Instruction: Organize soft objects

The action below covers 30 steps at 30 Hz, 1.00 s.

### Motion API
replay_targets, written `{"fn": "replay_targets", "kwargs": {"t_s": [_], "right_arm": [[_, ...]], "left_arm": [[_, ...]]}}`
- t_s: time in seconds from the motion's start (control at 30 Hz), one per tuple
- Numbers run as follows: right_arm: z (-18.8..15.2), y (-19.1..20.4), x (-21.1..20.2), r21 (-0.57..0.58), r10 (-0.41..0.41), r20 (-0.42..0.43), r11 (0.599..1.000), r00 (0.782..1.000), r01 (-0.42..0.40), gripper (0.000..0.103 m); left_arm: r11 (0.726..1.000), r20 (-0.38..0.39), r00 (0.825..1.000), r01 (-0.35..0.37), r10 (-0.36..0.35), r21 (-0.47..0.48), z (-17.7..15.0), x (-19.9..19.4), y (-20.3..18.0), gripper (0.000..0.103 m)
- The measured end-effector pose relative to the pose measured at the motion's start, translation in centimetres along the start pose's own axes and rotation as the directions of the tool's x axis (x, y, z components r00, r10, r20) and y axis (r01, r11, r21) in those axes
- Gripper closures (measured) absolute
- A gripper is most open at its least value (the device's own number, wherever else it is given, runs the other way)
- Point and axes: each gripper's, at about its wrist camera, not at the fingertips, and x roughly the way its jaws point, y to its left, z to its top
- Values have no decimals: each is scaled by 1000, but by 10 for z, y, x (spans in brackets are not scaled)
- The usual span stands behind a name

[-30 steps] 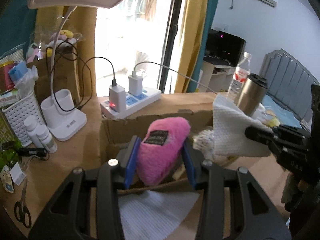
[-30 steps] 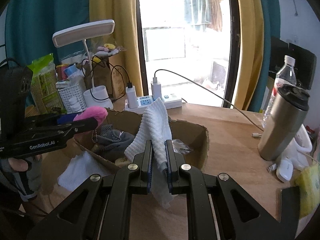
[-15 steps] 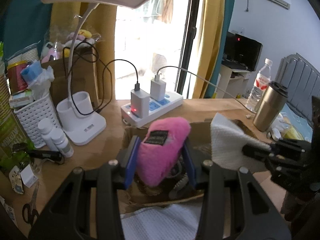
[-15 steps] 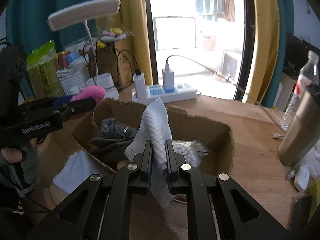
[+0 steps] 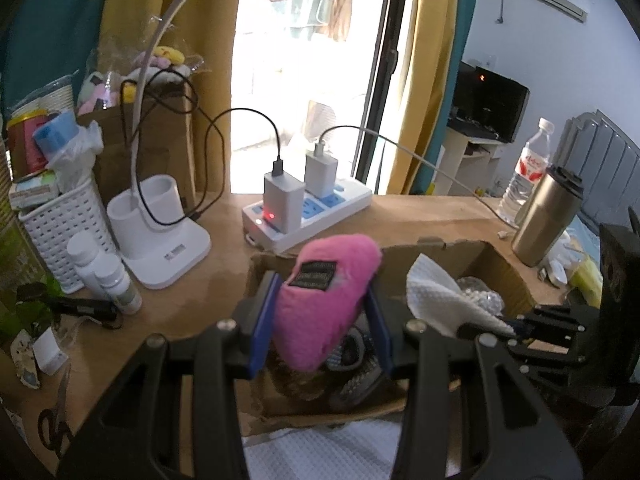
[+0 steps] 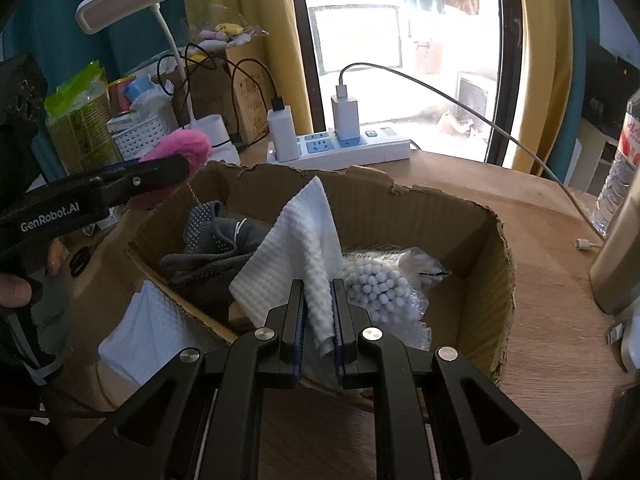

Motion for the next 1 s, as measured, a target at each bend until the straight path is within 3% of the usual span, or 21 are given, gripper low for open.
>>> {"fn": "replay_targets", "kwargs": {"t_s": [0.1,0.17,0.27,0.5,0.6,0.77,1.0], "right_arm": [[2,1,-3,9,3,12,1000,1000,-3,81],[3,1,-9,14,7,34,1000,999,-7,59],[6,1,-15,25,-6,59,1000,998,4,42],[11,-11,-26,100,-69,100,993,993,59,39],[12,-13,-29,110,-98,112,990,989,85,38],[11,-16,-30,118,-130,119,986,984,116,27],[11,-20,-35,128,-163,131,981,978,147,25]], "left_arm": [[1000,-10,1000,9,-9,7,-1,4,-2,59],[1000,-14,1000,12,-12,10,-1,5,-3,59],[1000,-25,999,22,-21,14,-3,9,-4,59],[999,-52,998,46,-44,28,-6,18,-10,59],[998,-58,997,46,-43,42,-7,20,-14,59],[997,-63,997,49,-45,59,-7,21,-18,59],[996,-81,996,46,-39,83,-9,26,-23,59]]}}
